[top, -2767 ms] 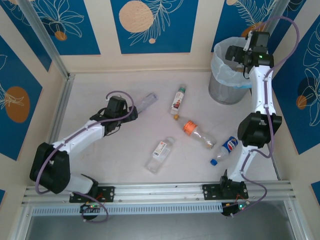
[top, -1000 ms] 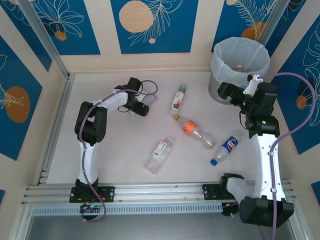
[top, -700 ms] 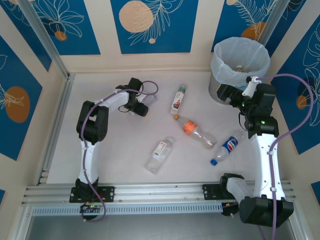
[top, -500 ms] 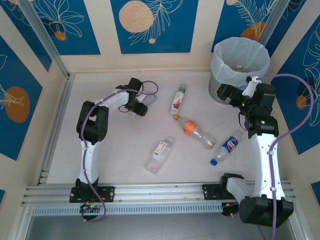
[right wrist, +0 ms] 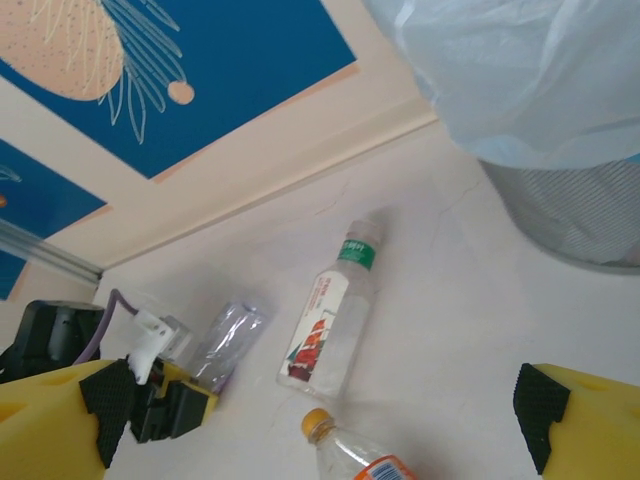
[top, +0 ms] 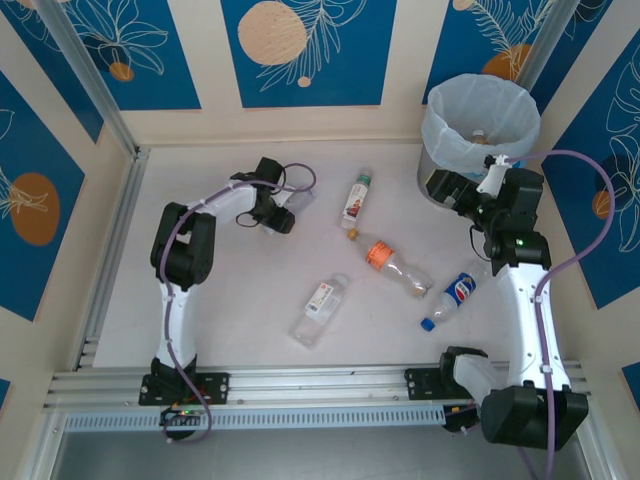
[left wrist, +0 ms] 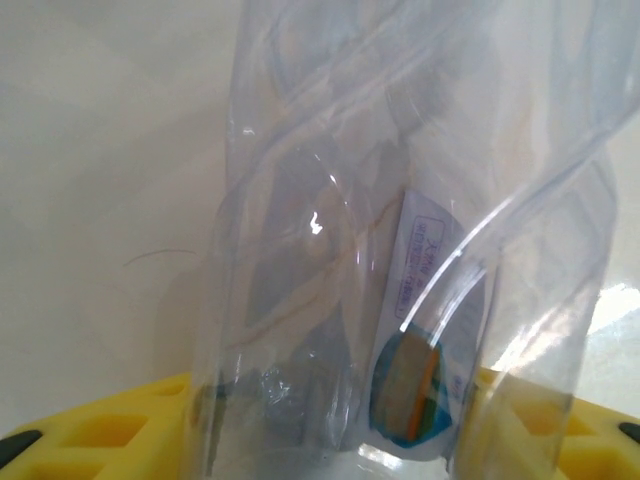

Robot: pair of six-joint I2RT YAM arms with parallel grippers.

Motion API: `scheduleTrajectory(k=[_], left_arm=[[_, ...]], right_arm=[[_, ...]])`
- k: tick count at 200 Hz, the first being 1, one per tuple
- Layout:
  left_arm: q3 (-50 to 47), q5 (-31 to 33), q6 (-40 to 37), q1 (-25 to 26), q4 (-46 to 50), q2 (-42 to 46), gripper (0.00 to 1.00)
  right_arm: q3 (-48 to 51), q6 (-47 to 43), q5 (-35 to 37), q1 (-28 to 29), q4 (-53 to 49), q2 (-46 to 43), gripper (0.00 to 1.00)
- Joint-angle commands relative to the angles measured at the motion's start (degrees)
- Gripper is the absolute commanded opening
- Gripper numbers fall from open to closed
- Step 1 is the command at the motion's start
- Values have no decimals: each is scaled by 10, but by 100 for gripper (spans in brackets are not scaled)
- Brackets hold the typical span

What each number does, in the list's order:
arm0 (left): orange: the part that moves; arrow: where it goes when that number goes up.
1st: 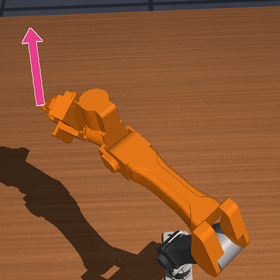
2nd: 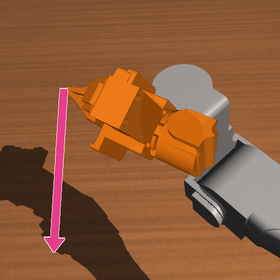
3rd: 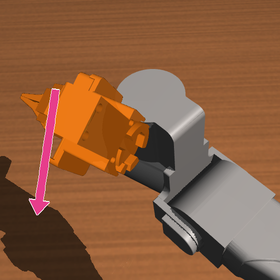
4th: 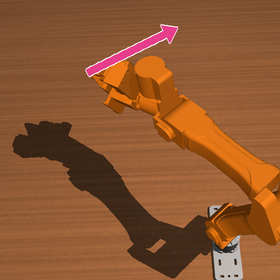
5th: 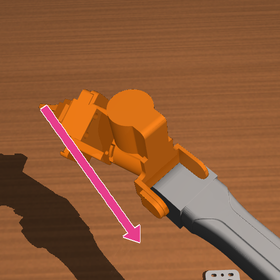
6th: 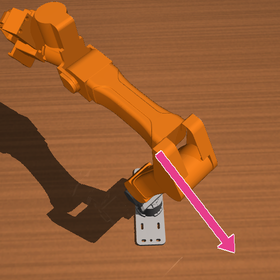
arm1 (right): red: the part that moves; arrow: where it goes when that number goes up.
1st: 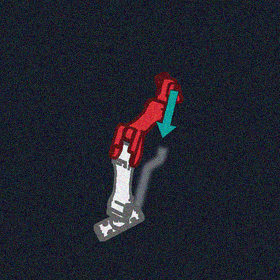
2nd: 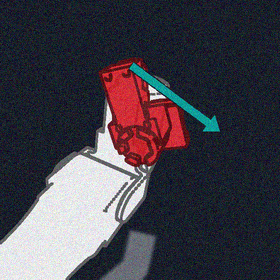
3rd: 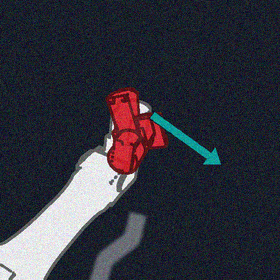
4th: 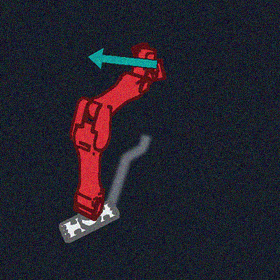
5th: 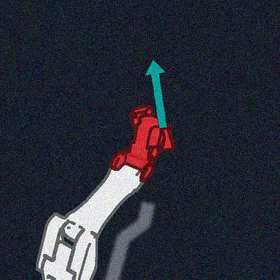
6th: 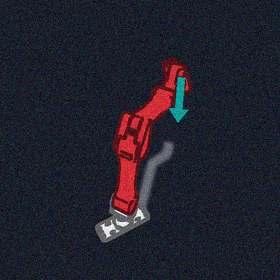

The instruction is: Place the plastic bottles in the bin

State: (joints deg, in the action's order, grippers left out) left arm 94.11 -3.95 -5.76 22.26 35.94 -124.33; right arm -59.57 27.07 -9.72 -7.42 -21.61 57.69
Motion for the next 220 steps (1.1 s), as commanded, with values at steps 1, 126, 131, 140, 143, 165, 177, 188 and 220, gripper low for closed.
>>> scheduleTrajectory(k=[1,126,131,140,143,165,177,188,220], left_arm=[[-22,-15,20,2,-6,30,52],[-119,-63,95,27,-64,127,45],[-122,-66,98,30,-65,132,45],[-128,-69,101,34,-68,143,45],[-131,-70,103,36,-70,147,45],[-151,-88,114,55,-87,183,45],[-166,-98,126,65,-108,204,45],[-181,-103,145,76,-134,222,44],[-202,-154,183,105,-187,259,44]], right_arm=[[19,13,-58,20,49,-1,100],[104,171,136,247,151,44,99],[104,181,134,250,150,49,99],[107,185,132,256,155,56,99],[107,187,134,258,155,58,99],[114,207,126,262,160,71,100],[118,208,104,262,168,78,100],[121,201,81,262,179,85,100],[118,186,21,262,206,99,100]])
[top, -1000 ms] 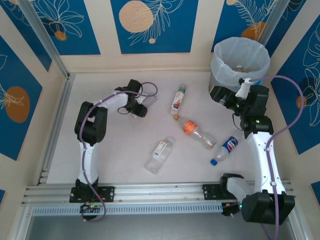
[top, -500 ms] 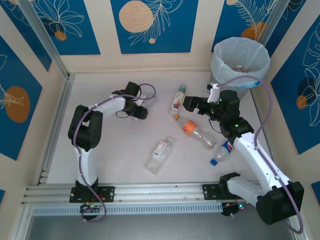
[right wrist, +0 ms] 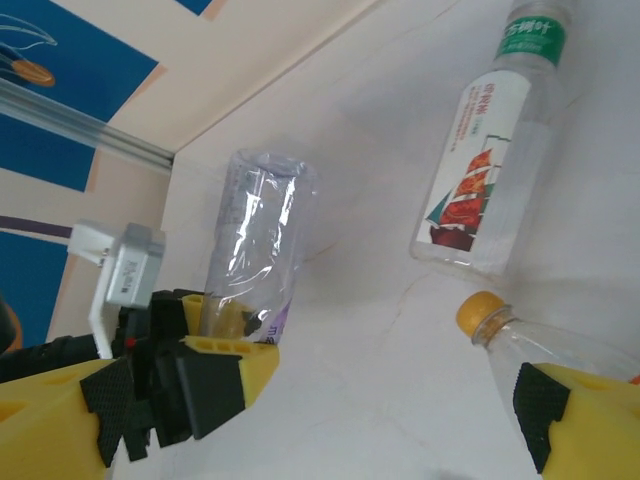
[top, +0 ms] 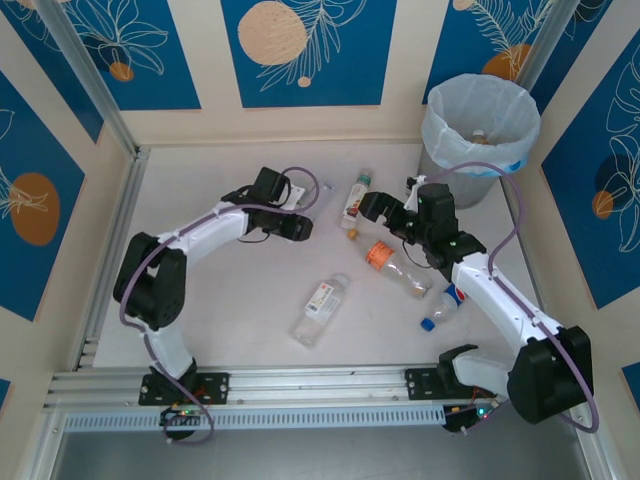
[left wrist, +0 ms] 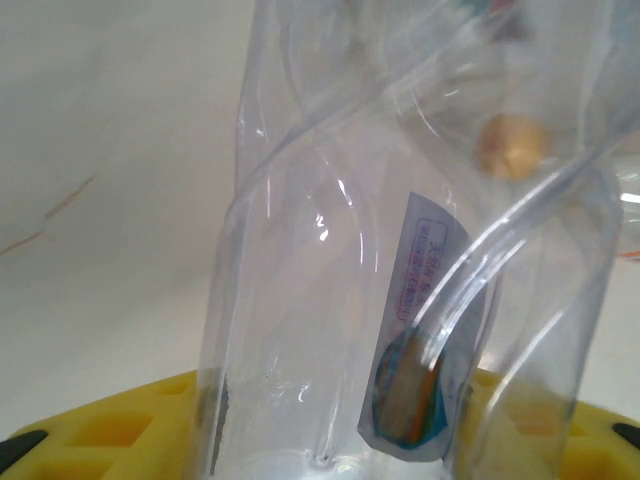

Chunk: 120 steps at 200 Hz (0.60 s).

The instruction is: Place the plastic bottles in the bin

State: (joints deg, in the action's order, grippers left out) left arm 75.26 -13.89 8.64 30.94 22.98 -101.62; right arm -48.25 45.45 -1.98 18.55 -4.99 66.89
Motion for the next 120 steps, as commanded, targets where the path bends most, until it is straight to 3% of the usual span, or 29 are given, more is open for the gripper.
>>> scheduleTrajectory(k=[1,72,120], left_arm=[[-13,-56,39,19,-58,33,44],[-26,-40,66,63,-90,70,45],[-28,-77,65,76,-100,84,44]], right_arm=[[4,2,-59,2,42,7,100],[-3,-18,-129,-4,89,11,100],[-19,-26,-137,-8,86,22,100]])
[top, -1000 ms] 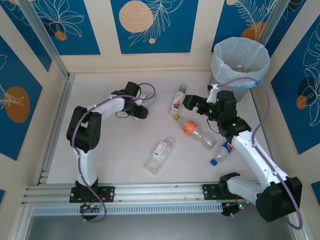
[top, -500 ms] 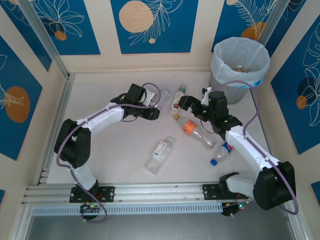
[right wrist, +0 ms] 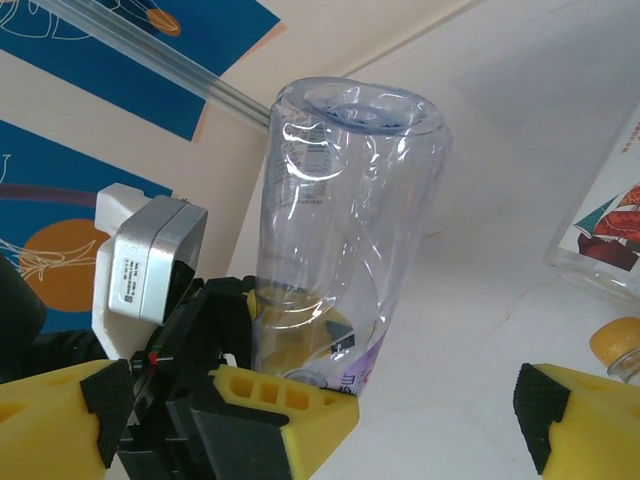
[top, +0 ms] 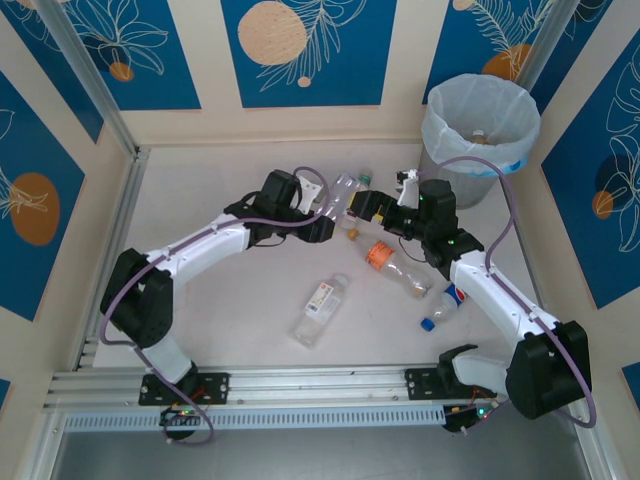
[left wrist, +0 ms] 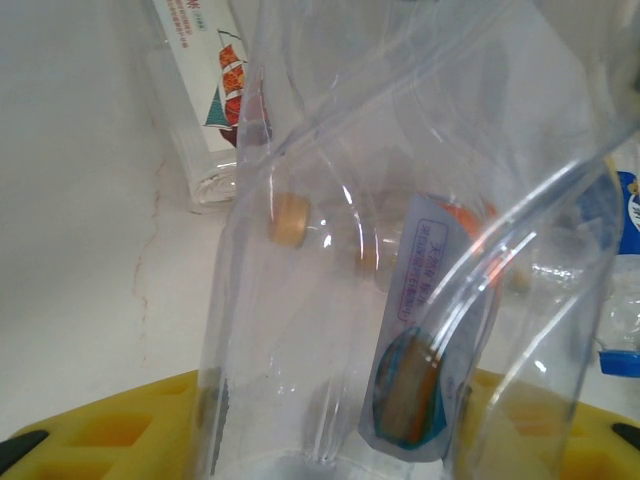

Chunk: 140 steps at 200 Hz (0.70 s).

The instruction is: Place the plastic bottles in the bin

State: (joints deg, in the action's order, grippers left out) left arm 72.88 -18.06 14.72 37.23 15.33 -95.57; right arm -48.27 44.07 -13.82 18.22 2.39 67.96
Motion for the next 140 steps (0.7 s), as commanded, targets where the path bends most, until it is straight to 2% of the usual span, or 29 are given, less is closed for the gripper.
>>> scheduleTrajectory(k=[1,73,133,137,140], left_arm=[[-4,-37,5,13,-24,24,44],[-11,-93,5,24,-44,39,44],[-18,-130,-14,33,-52,43,45],[-18,-130,-14,33,-52,44,45],[-18,-129,-14,34,-53,44,45]], right_arm=[[-19,-13,-19,-5,12,12,100],[-51,-29,-99,-23,49,67,100],[-58,2,-96,-25,85,83,100],[-57,4,-94,-24,88,84,99],[-57,6,-92,-24,91,83,95]])
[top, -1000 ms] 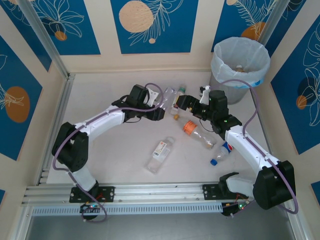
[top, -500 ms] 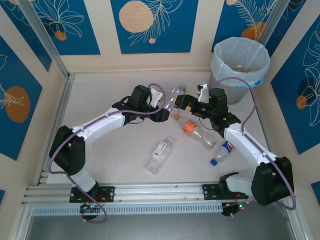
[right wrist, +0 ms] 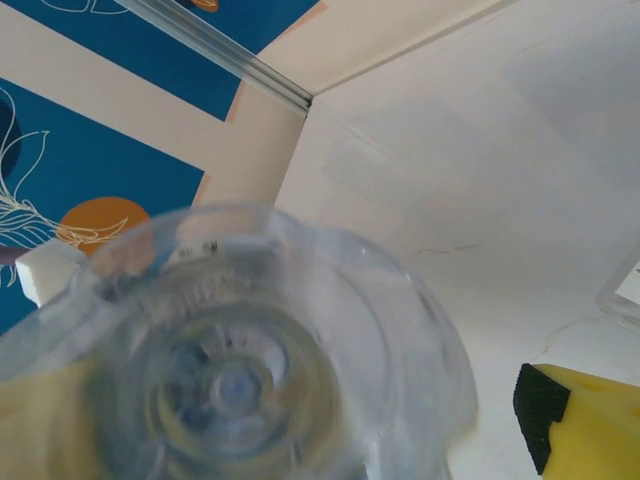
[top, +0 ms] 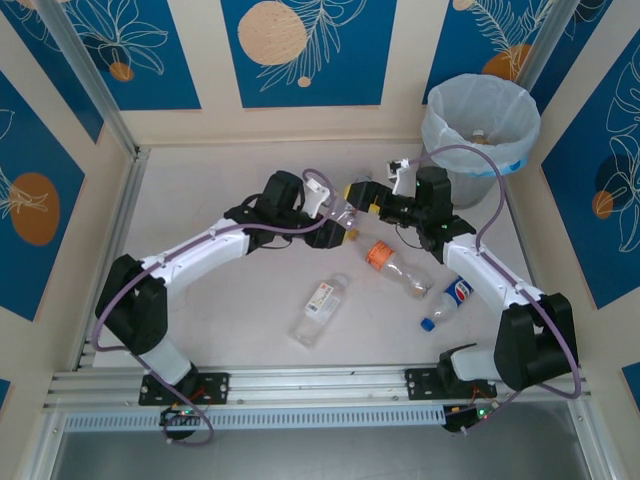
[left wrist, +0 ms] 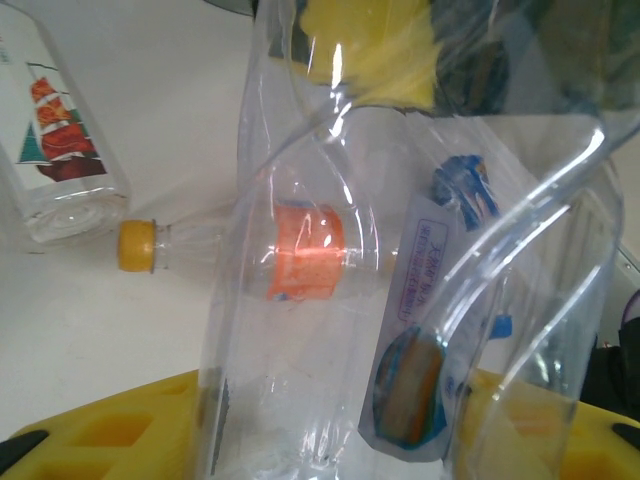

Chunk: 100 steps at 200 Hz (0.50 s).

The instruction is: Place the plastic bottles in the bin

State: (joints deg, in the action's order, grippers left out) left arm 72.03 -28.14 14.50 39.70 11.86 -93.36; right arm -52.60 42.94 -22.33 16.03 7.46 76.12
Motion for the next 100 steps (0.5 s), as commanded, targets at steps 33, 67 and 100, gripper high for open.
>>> scheduleTrajectory(k=[33,67,100], left_arm=[[-10,-24,-11,10,-21,20,45],[-13,-29,-9,10,-25,20,45],[-14,-29,-6,10,-28,21,45]], right_arm=[[-1,22,1,-2,62,-5,71],[-4,-5,-3,2,40,-12,57],[10,-22,-4,3,45,-24,53]])
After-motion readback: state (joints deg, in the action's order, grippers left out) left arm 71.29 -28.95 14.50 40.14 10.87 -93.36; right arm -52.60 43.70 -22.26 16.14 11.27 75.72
